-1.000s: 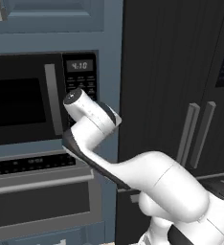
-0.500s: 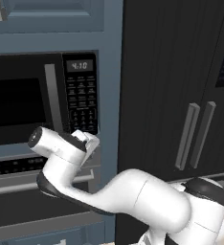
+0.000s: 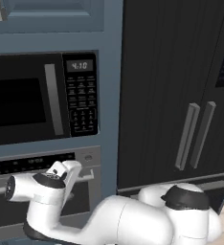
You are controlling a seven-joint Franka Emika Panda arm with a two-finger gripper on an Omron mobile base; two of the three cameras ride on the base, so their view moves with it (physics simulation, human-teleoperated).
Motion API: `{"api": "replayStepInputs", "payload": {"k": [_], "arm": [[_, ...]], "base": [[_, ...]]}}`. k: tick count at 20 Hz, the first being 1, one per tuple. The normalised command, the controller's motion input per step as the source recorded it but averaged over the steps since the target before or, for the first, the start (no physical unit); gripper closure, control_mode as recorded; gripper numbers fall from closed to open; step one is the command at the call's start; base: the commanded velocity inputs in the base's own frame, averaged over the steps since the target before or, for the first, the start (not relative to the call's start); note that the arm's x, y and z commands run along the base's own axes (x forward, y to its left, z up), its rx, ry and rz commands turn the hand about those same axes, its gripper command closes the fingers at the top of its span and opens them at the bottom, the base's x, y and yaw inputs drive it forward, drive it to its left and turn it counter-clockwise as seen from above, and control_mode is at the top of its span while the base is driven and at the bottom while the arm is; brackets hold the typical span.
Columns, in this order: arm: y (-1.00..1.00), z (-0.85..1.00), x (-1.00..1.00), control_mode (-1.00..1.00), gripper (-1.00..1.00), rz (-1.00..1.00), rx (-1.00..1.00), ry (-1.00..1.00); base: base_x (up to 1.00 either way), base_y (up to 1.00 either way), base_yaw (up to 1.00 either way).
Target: Take the fish from the oven and place it on the plate on the counter.
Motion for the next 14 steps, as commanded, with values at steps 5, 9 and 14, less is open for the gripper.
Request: {"api": "replayStepInputs", "payload": {"k": [5,9,14], "arm": [[0.30,-0.34,-0.03,-1.00,-1.00,0.23,-0.13,-0.09],[0.07,-0.45,0.16,-1.00,-1.00,0.34,-0.08,-0.09],[0.00,-0.36,0.36,-1.00,-1.00,0.35,-0.01,-0.08]], "base": [[0.00,0.00,0.00],[0.00,0.00,0.00],[0.00,0.00,0.00]]}}
